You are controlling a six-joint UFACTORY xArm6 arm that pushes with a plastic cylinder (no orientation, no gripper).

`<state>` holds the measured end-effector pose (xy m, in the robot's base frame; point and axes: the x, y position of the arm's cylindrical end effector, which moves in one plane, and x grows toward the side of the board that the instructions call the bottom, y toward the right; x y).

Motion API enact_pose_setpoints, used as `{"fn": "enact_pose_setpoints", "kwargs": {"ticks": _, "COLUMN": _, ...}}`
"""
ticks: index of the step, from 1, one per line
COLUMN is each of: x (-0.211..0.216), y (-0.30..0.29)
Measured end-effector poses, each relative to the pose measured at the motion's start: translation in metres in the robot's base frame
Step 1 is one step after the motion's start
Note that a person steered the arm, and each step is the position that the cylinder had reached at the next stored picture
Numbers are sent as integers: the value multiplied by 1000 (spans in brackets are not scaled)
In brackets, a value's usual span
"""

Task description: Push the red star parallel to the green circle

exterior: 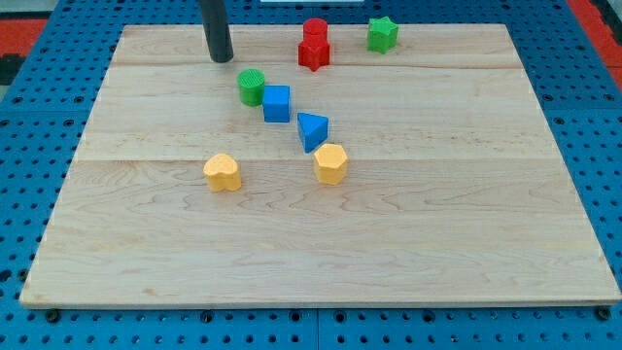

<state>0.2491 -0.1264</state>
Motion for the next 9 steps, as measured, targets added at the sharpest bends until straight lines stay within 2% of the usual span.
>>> {"fn": "enact_pose_setpoints", "kwargs": {"ticks": 2, "x": -55, "y": 0}}
{"fn": "enact_pose_setpoints", "kwargs": {"ticks": 3, "x": -57, "y": 15}}
{"fn": "enact_pose_setpoints", "kwargs": {"ticks": 5, "x": -54, "y": 98}}
{"fn": "enact_pose_setpoints", "kwargs": {"ticks": 6, "x": -46, "y": 99}}
{"fn": "enact_pose_setpoints", "kwargs": {"ticks": 7, "x": -14, "y": 106}}
{"fn": "enact_pose_setpoints", "kwargs": {"ticks": 9, "x": 22, "y": 141}}
